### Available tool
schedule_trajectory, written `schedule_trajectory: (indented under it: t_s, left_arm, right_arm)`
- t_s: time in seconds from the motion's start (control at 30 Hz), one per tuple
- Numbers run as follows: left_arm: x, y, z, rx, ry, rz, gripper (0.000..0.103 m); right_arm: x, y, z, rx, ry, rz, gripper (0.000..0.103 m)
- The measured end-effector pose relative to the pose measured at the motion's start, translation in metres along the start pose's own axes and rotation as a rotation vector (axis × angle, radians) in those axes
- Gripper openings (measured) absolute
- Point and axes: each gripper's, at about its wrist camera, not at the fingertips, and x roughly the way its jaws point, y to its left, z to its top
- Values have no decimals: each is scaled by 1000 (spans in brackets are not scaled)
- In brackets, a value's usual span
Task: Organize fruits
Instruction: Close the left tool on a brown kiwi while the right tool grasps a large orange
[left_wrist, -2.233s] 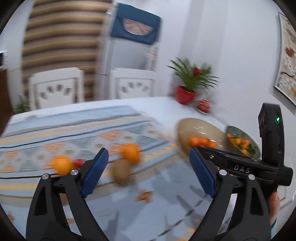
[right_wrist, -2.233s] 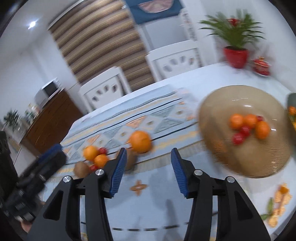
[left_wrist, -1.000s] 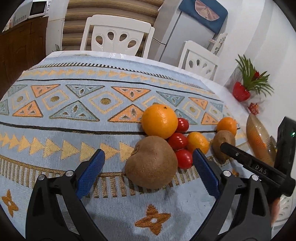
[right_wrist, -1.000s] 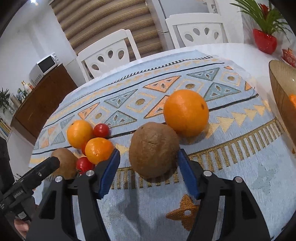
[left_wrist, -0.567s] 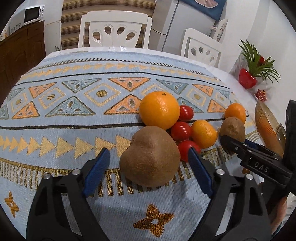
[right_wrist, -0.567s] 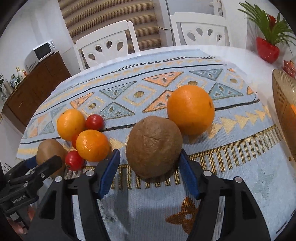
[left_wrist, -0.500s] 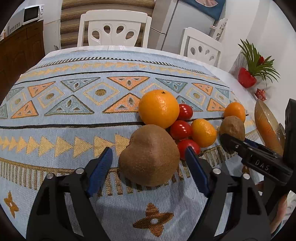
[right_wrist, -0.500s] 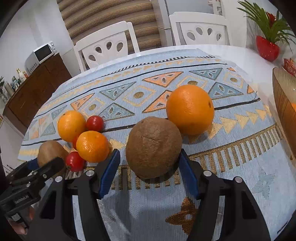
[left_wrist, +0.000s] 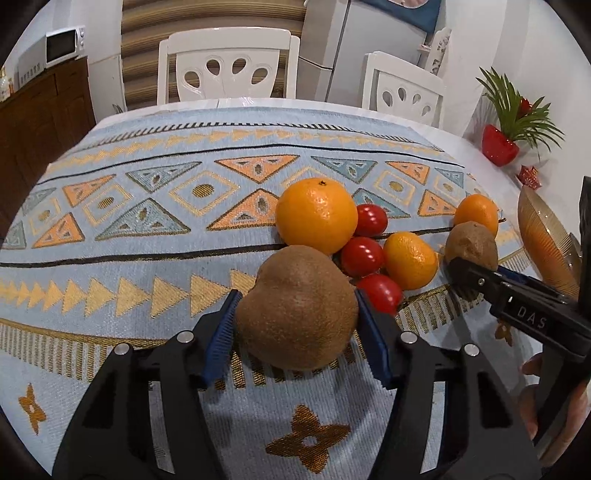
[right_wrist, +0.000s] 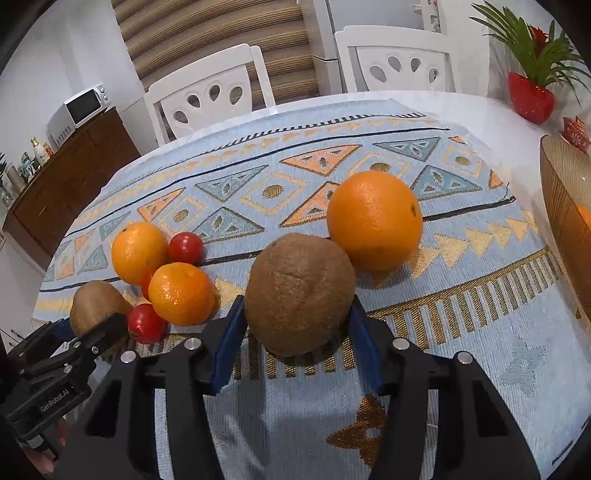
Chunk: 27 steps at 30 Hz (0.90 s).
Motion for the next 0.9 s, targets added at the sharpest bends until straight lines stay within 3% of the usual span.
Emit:
schedule_trajectory:
  t_s: [0.2,0.7,0.83,0.9]
  left_arm:
    - [-6,4,0,-16,-29,-6,61]
    - [-6,3,1,-9,-28,-4,61]
    - [-5,3,0,-10,-22,-6,61]
    - [-5,3,1,-11,-20,-7,61]
  right_arm:
    - [-6,-6,-1,26,-13,52,53]
    - [-6,-8,-2,39,-8,59,53]
    - [-9,-16,-2,75,-10,111,59]
    - [-22,-25,-4,110,-54,133,73]
